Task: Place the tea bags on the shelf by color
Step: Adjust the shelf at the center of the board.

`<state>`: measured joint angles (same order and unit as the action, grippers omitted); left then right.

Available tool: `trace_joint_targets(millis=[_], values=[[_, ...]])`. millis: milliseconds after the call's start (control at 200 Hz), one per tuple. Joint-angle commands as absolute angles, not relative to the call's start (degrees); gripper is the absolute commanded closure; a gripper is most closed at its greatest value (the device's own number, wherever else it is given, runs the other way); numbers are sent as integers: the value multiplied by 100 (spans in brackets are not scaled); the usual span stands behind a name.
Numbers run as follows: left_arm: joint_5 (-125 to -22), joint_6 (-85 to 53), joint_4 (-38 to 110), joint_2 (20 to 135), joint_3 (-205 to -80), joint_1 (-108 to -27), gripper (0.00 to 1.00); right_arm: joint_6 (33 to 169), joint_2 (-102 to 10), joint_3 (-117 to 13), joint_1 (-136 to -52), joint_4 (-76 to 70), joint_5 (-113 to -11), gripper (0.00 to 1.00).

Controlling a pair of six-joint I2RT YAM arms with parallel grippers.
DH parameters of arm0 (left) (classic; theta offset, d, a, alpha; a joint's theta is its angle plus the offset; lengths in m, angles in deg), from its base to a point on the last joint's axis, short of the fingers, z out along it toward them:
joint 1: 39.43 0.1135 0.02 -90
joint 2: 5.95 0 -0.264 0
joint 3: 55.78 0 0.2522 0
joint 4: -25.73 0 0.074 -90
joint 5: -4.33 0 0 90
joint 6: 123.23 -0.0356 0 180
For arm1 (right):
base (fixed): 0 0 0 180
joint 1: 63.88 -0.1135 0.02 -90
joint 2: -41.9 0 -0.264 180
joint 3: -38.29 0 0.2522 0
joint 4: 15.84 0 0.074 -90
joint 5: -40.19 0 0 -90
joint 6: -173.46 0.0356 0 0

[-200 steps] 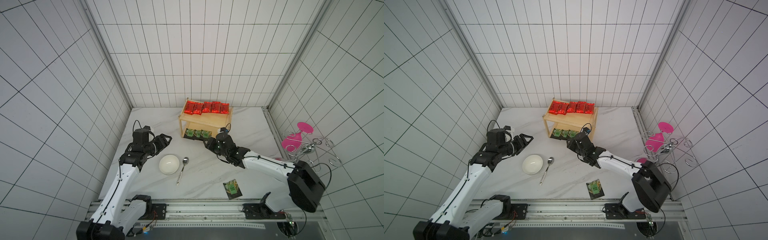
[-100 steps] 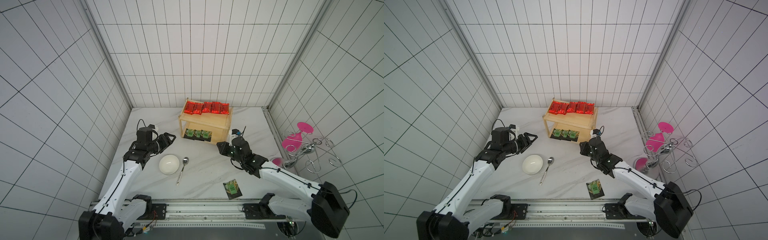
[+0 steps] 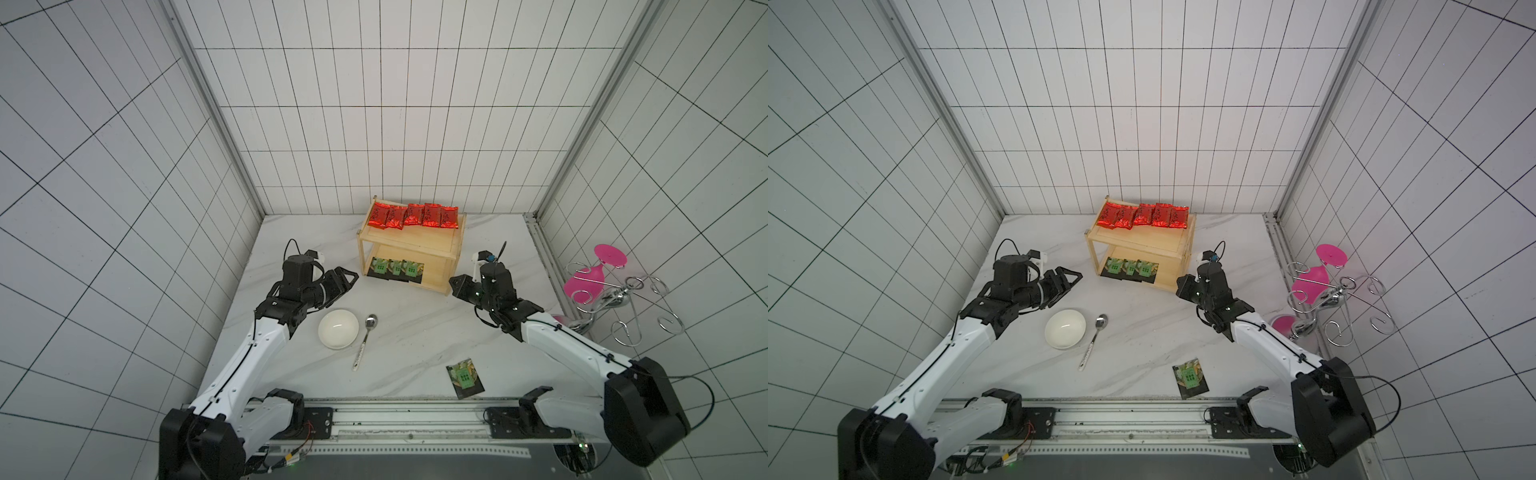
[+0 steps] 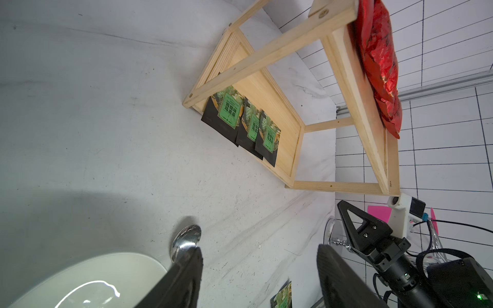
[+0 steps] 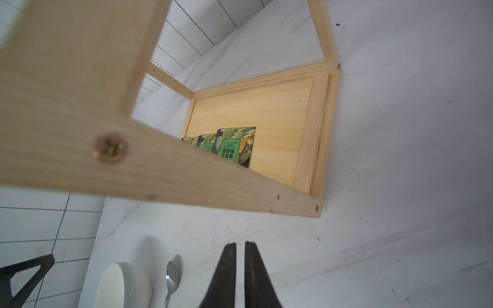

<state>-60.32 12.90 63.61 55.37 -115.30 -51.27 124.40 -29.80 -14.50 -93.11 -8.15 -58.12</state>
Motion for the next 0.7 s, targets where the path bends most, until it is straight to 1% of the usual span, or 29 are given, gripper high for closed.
trace_joint_targets(millis=[0, 430, 545, 695], values=[[-6164, 1308, 6200, 5579, -11450, -5199, 29, 12361, -3139, -1765, -9058, -1135, -6198, 88], [-6257, 1284, 6174, 5636, -11393, -5226, 29, 12573, -3560, -1809, -8616, -1829, -6569, 86], [-6279, 1280, 6181, 5645, -11395, -5263, 29, 12601, -3806, -2030, -8484, -1926, -6653, 85], [-6412, 1274, 6212, 5667, -11428, -5393, 29, 12685, -4158, -2395, -8192, -2011, -6949, 82]])
